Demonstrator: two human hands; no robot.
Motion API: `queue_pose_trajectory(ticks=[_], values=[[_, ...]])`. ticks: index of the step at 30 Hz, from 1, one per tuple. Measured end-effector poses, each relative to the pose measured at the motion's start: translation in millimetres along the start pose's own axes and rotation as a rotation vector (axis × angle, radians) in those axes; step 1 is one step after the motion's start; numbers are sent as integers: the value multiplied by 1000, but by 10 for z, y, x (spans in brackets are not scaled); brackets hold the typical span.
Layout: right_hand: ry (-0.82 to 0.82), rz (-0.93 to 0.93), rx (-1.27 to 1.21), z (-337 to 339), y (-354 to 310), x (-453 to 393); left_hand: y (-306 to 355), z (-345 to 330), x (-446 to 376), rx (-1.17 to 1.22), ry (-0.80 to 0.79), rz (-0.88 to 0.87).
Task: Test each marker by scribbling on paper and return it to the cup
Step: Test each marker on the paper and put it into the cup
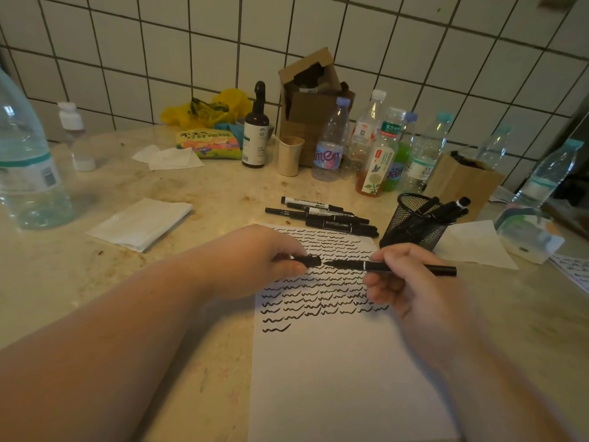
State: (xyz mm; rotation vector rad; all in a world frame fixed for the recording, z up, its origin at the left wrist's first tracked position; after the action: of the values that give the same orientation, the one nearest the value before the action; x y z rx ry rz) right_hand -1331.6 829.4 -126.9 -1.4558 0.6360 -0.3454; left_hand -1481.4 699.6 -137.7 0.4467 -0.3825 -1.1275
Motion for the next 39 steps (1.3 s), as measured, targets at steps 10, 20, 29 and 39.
queue_pose_trajectory(ticks=[10, 20, 29, 39], values=[[-41, -19, 28, -82, 31, -9, 88, 26, 11, 15, 26, -43], [-156, -42, 19, -205, 19, 72, 190, -88, 44, 260, -76, -85], [-189, 45, 210, -208, -223, 35, 177, -71, 23, 450, -65, -114], [405, 143, 502, 745, -701, -306, -2, 6, -64, 70, 111, 29]])
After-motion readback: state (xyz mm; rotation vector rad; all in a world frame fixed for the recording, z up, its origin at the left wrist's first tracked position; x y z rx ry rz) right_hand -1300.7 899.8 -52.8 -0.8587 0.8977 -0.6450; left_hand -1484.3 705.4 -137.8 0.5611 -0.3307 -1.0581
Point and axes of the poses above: each hand's wrist, its own x-axis away from the middle knuckle, its own z-axis out of the back of the hand, y = z × x, the point moved 10 cm from there along -x, towards the middle knuckle, and after that the axes turned 5 degrees about -y, right-handed, at the moved point
